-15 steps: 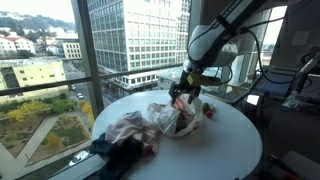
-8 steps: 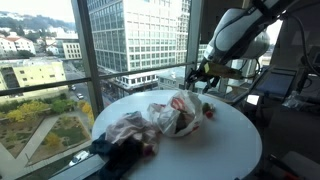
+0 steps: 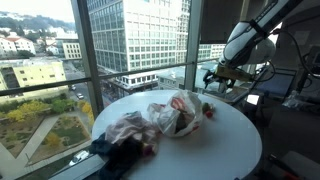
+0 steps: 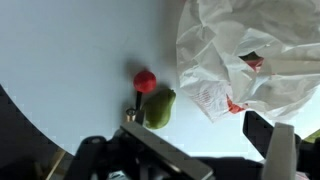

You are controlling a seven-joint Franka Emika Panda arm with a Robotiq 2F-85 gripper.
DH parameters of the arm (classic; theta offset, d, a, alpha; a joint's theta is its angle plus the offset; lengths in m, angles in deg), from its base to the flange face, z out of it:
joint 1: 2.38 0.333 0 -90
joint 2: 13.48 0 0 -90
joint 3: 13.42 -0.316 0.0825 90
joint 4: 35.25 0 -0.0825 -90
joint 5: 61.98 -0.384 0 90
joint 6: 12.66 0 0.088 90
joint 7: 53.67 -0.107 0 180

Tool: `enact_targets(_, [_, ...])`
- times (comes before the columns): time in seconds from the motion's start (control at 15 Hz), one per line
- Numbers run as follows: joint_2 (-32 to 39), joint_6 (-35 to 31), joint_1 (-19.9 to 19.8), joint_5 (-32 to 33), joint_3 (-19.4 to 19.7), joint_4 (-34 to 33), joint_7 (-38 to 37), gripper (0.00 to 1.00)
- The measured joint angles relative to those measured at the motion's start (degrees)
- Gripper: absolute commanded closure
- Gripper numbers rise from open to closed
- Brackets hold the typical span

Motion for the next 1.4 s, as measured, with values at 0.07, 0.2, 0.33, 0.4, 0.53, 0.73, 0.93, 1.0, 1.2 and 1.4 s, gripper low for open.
enact_targets(0.07, [2.11, 0.07, -0.02, 0.00, 0.91, -1.39, 0.04, 0.00])
enact_targets(0.2, [6.72, 0.47, 0.36, -0.64, 2.21, -4.57, 0.33, 0.00])
enact_targets(0.33, [12.05, 1.26, 1.27, -1.59, 3.51, -8.44, 0.51, 0.00])
enact_targets(0.4, [14.58, 1.74, 1.78, -2.10, 4.23, -10.44, 0.53, 0.00])
enact_targets(0.53, [19.51, 2.91, 2.68, -3.19, 5.93, -14.85, 0.55, 0.00])
enact_targets(0.73, [24.88, 4.32, 3.21, -5.95, 7.86, -20.83, 0.58, 0.00])
enact_targets(0.93, [29.04, 6.50, 3.22, -9.16, 8.26, -26.61, 0.75, 0.00])
enact_targets(1.0, [30.32, 7.39, 3.27, -9.57, 8.38, -28.52, 0.75, 0.00])
enact_targets(1.2, [34.13, 10.71, 3.38, -10.37, 8.91, -34.13, 0.63, 0.00])
enact_targets(1.4, [37.66, 13.67, 3.37, -11.34, 9.67, -38.59, 0.51, 0.00])
